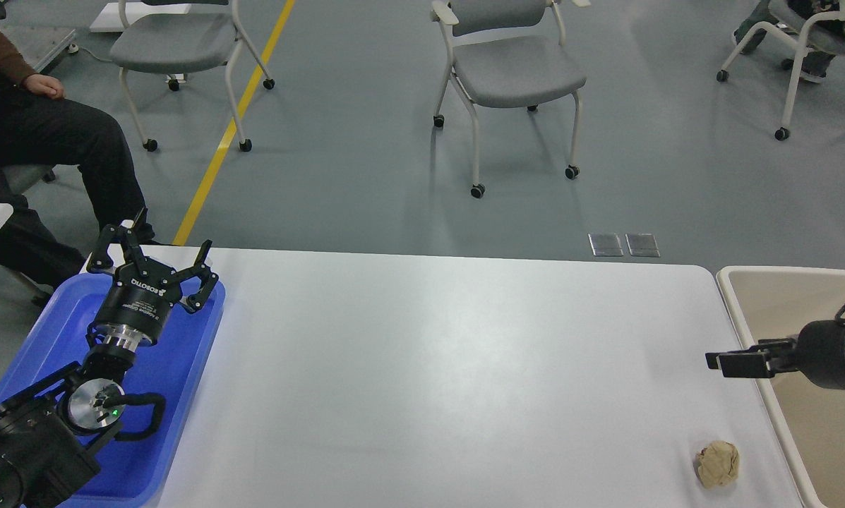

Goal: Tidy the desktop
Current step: 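Lower the right gripper down to the crumpled tan paper ball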

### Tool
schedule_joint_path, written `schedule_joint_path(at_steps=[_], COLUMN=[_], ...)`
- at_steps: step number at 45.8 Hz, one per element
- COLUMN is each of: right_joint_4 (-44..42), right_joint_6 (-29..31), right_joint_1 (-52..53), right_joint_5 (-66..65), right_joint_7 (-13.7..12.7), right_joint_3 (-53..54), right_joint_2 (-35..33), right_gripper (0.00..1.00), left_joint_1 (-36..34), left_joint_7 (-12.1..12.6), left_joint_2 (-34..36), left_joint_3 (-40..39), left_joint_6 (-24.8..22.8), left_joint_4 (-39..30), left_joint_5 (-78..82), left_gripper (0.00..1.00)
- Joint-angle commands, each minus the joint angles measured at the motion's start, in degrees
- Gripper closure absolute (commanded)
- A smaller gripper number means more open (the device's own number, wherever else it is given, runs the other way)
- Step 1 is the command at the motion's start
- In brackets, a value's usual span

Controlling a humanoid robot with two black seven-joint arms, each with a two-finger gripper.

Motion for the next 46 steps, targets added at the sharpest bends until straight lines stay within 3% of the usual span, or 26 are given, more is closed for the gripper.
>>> schedule_joint_path(at_steps=[1, 46], right_joint_4=[-0.06, -8.50], right_joint_6=[-0.32, -1.46], right_joint_1=[-1.80, -15.68], right_joint_5=[-1.76, -0.80], right_joint_7=[-0.04, -0.04], right_joint_3=[-3.68, 4.05], right_joint_2=[2.59, 7.43], right_gripper=[0.00, 0.00], left_joint_1=[0.00, 0.00], left_joint_7=[0.04, 0.04], left_joint_2=[0.00, 0.00], left_joint_3=[0.00, 0.00], left_joint_6=[0.01, 0.01], left_joint_4=[0.00, 0.00], left_joint_5=[0.00, 0.00], left_gripper=[0.02, 0.02])
